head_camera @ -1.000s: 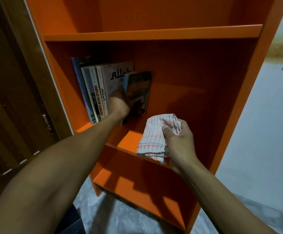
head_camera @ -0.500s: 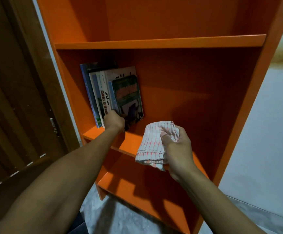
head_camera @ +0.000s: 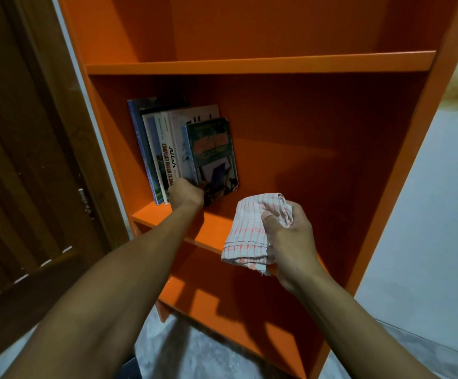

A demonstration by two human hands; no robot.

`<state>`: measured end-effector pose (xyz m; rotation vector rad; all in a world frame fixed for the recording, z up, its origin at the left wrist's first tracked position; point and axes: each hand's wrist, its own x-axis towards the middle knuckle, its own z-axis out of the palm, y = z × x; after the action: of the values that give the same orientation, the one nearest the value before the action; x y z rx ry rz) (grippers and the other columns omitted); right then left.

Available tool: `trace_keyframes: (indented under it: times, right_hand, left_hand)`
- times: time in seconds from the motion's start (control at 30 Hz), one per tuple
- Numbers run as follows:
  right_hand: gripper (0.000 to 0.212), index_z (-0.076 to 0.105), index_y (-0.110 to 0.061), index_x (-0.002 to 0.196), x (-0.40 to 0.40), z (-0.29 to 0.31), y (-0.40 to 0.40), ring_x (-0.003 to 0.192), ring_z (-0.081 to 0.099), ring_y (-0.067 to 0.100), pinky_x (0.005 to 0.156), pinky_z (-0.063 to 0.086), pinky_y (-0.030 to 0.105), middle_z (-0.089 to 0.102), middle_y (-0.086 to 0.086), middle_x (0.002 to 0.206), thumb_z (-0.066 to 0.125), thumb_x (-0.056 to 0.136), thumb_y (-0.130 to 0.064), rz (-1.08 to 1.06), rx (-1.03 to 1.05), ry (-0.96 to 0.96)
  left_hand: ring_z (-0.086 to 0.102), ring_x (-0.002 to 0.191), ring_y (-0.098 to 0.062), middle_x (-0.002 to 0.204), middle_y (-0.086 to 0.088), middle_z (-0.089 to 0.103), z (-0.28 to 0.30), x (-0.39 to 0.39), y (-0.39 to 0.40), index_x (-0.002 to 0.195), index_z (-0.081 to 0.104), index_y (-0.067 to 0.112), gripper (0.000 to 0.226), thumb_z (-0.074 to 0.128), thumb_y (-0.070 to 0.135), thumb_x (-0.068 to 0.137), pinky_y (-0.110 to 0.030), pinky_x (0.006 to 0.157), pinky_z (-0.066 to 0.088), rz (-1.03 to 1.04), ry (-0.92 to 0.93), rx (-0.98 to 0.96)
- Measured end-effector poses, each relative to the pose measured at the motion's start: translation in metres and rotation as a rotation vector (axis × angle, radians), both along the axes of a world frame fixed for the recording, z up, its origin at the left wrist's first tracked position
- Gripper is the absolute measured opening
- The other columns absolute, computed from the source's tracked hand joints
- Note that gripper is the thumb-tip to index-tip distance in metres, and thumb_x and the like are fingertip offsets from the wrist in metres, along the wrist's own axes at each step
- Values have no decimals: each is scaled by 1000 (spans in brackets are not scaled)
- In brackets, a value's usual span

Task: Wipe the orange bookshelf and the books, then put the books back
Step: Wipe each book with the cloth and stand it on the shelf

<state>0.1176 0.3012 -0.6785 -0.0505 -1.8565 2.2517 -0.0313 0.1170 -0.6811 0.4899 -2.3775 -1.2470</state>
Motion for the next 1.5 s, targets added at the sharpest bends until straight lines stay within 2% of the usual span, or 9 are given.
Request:
trace_keyframes:
  times: [0.13,0.3,0.43,0.67,0.77,0.83,1.0,1.23,1.5]
  right_hand:
    - [15,57,-23,112,3,1,-4,97,71,35,79,57,58,69,12,110,56,101,-13,20,-8,8]
    - [18,57,-19,119,9,-6,-27,98,71,33,79,59,51,69,12,113,57,101,-16,110,10,-22]
    - [18,64,-13,113,19,-21,-68,96,71,37,79,57,51,73,14,105,62,97,-21,212,73,-68]
    - [14,64,-12,109,40,-74,-121,81,65,18,64,47,28,71,6,98,59,100,-21,383,186,-173]
    - [16,64,-15,111,43,-97,-137,92,70,22,79,59,44,72,5,102,59,98,-23,433,231,-200]
    - [16,64,-18,109,41,-105,-144,100,70,27,90,55,57,72,6,106,60,96,-26,481,295,-172]
    - [16,62,-8,111,38,-107,-157,99,68,30,88,55,56,70,12,105,59,99,-18,519,391,-66]
    - [15,63,-4,108,35,-121,-154,94,70,30,81,57,56,70,14,102,60,97,-14,502,372,-19]
    - [15,64,-5,104,28,-126,-144,90,69,36,74,56,58,70,17,98,63,95,-17,452,382,8]
  left_hand:
    - [65,84,-33,90,-13,69,-2,21,-15,95,69,5,21,61,24,96,-36,64,47,-24,79,-76]
    - [49,57,-11,73,-2,60,-23,83,-44,100,61,17,14,54,30,102,-29,52,35,-13,243,-243]
    - [57,65,-23,79,-6,66,-81,123,-90,103,63,16,12,53,20,100,-32,58,38,-31,290,-332]
    - [63,77,-19,85,1,66,-229,213,-151,112,59,20,16,52,22,98,-27,64,37,-165,-257,-304]
    - [63,104,-30,111,-7,64,-292,247,-155,121,57,9,28,59,19,95,-26,74,38,-278,-546,-227]
    - [59,116,-31,123,-6,58,-331,269,-151,132,50,8,39,59,22,97,-30,85,44,-250,-741,-157]
    - [56,123,-35,139,-20,53,-400,303,-114,147,31,4,78,66,45,91,-39,96,49,-88,-1026,93]
    - [52,113,-33,125,-14,48,-423,298,-59,135,39,13,75,76,43,77,-46,96,48,263,-1099,154]
    - [52,114,-34,126,-18,49,-436,294,-56,131,36,10,66,76,24,81,-45,89,52,313,-1036,206]
